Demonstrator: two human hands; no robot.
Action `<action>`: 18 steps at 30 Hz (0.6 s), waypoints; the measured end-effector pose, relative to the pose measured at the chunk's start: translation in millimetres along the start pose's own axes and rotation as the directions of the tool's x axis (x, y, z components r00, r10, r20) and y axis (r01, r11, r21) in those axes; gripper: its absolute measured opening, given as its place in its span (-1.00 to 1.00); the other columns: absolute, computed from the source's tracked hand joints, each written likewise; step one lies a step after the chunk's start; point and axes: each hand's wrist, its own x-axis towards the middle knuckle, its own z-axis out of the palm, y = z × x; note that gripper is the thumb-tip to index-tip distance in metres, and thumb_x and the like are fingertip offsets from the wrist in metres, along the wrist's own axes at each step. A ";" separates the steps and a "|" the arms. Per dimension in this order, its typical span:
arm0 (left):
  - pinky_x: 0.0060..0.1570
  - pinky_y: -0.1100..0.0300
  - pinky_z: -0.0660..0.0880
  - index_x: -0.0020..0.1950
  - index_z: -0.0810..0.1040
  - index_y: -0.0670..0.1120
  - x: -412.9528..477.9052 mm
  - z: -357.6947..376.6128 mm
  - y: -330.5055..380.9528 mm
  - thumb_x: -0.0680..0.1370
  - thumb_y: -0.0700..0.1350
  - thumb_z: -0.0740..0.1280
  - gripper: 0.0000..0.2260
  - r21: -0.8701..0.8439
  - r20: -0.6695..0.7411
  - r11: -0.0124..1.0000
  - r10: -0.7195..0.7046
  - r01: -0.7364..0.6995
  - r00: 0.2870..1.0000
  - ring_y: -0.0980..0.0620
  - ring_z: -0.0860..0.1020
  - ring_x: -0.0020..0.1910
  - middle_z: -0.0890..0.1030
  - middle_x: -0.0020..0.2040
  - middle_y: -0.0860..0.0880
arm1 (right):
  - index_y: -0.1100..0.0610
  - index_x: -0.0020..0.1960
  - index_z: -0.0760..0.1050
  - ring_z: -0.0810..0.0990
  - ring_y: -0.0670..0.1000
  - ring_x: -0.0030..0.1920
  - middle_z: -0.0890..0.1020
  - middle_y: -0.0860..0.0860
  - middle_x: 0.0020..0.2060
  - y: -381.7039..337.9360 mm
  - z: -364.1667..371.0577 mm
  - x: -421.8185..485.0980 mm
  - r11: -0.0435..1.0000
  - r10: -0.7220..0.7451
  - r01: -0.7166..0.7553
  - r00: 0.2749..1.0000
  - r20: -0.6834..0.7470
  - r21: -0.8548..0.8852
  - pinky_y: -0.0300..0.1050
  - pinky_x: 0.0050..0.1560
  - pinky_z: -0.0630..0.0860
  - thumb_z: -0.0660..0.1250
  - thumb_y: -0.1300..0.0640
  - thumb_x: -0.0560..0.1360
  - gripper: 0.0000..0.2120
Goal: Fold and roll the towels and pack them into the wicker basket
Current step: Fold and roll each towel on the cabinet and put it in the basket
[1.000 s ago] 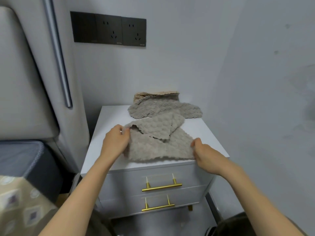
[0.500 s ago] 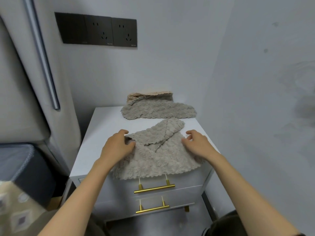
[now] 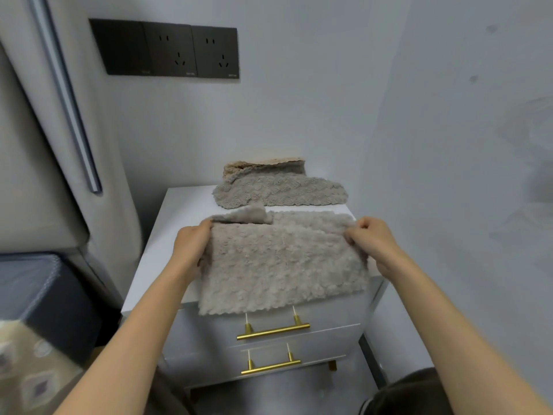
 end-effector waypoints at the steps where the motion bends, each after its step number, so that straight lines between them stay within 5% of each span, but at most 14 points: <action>1: -0.40 0.20 0.22 -0.23 0.38 -0.11 -1.7 -0.4 0.5 0.59 -0.02 0.20 -0.76 -0.015 0.032 0.999 -0.040 0.041 0.999 -0.01 0.31 -0.40 0.36 -0.35 -0.06 | 0.08 -0.35 0.28 0.26 0.00 -0.40 0.33 0.04 -0.41 2.2 -5.9 -0.9 1.000 0.010 -0.010 1.000 0.000 -0.004 -0.18 -0.41 0.14 0.27 0.35 0.36 -0.74; 4: -0.33 0.19 0.32 -0.17 0.42 -0.16 -6.1 0.6 -2.0 0.60 -0.03 0.21 -0.76 0.064 0.125 0.994 -0.092 0.084 0.988 -0.06 0.36 -0.38 0.42 -0.32 -0.11 | 0.11 -0.08 0.33 0.31 0.01 -0.36 0.40 0.08 -0.30 8.8 -15.9 -6.2 0.992 0.112 -0.106 0.990 0.084 -0.075 -0.19 -0.38 0.20 0.29 0.30 0.39 -0.81; 7: -0.14 0.09 0.48 -0.03 0.52 -0.20 -8.0 -0.4 -4.4 0.57 -0.04 0.30 -0.78 0.156 0.193 0.988 -0.051 0.021 0.980 -0.10 0.52 -0.22 0.57 -0.12 -0.17 | 0.03 0.22 0.20 0.44 0.04 -0.23 0.49 0.09 -0.09 10.9 -21.1 -10.5 0.983 0.181 -0.171 0.963 0.201 -0.065 -0.12 -0.24 0.38 0.33 0.23 0.46 -0.56; 12: -0.06 0.10 0.48 0.45 0.28 -0.12 -9.5 -9.5 -7.0 0.49 -0.24 0.42 -0.43 0.146 0.238 0.984 0.068 -0.105 0.969 -0.12 0.52 0.05 0.51 0.16 -0.15 | 0.00 0.22 0.34 0.51 0.01 -0.25 0.49 0.06 -0.20 15.2 -30.4 -11.7 0.992 0.093 -0.062 0.943 0.319 -0.106 -0.16 -0.21 0.49 0.41 0.33 0.42 -0.51; 18: -0.05 0.01 0.56 -0.02 0.63 0.12 -9.0 -23.0 -12.9 0.44 -0.17 0.48 -0.79 0.293 0.268 0.849 0.368 -0.440 0.890 -0.19 0.57 -0.05 0.63 0.00 -0.12 | 0.11 0.02 0.63 0.53 -0.05 -0.27 0.58 0.08 -0.24 14.3 -41.0 -13.6 0.993 -0.070 0.089 0.970 0.233 -0.072 -0.29 -0.22 0.51 0.42 0.35 0.42 -0.77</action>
